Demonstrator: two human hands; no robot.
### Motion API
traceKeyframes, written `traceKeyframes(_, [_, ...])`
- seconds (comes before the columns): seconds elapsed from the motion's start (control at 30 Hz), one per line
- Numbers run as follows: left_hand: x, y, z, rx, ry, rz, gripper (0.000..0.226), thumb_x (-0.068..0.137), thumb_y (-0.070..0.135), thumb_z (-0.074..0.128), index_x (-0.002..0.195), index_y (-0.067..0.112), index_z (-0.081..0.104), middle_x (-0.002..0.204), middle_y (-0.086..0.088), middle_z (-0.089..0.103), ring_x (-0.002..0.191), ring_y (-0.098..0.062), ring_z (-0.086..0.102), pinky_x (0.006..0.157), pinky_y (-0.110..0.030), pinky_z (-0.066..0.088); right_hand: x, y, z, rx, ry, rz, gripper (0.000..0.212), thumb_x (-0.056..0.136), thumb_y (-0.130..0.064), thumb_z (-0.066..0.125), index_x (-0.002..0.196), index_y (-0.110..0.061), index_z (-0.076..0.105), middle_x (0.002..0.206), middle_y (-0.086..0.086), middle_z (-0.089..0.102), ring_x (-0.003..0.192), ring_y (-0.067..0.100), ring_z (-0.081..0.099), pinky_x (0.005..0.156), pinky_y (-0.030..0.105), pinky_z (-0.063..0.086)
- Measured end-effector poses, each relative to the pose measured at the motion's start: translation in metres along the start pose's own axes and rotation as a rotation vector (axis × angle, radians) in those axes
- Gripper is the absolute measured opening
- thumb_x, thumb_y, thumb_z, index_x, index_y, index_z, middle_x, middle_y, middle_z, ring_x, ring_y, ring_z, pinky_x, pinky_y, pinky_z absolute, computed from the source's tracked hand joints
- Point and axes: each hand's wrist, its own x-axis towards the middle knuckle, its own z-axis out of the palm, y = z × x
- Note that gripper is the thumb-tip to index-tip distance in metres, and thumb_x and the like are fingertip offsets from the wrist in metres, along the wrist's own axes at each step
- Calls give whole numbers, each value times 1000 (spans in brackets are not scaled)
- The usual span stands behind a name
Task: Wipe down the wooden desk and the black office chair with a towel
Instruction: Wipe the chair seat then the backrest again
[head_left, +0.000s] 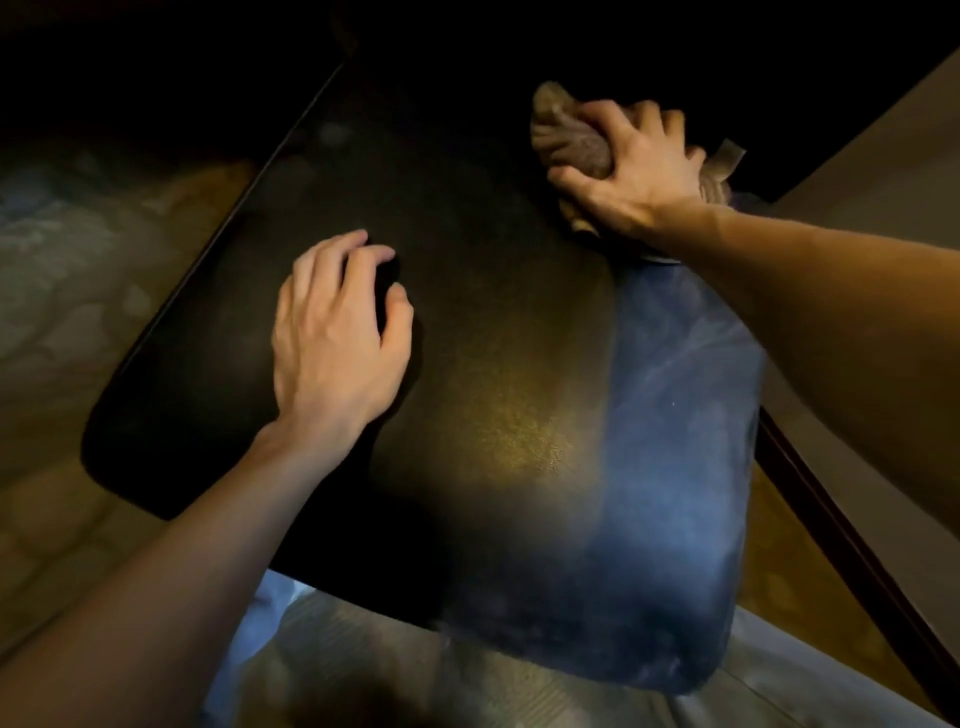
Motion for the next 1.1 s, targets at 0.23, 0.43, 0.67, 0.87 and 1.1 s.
traceKeyframes(0.23, [-3,3,5,132,35,47,28,102,26,48,127,16,56,144,-9,49,138,-26,43,110,-44,40,-56,-30,-9,-33,-27,-58,89,77,-75,36,145,-19,45,141,17,50,133,37,42,109,55,32])
traceKeyframes(0.43, [-6,6,-1,165,10,68,30,101,22,49,128,11,56,146,-15,49,140,-31,42,113,-48,37,-191,-99,-4,91,-64,-129,75,73,-77,42,122,-22,57,124,10,54,119,33,47,100,55,39])
traceKeyframes(0.67, [-13,12,-20,248,-251,76,51,106,33,42,153,14,41,163,-16,32,151,-32,26,120,-49,26,-265,-136,-41,429,-293,-173,59,70,-72,45,111,-33,60,109,-7,63,106,17,57,94,45,49])
traceKeyframes(0.87, [-32,21,-23,78,-199,89,47,104,31,50,146,9,51,159,-15,39,149,-31,31,120,-47,27,-202,-77,-88,405,74,29,59,73,-71,52,119,-33,57,108,-2,68,102,23,64,91,48,53])
traceKeyframes(1.1, [-27,31,-1,104,-128,86,47,103,36,47,144,12,51,156,-12,43,147,-27,36,118,-45,32,-81,-8,-97,-90,135,-5,84,84,-80,48,148,-27,41,143,14,43,136,36,36,110,60,28])
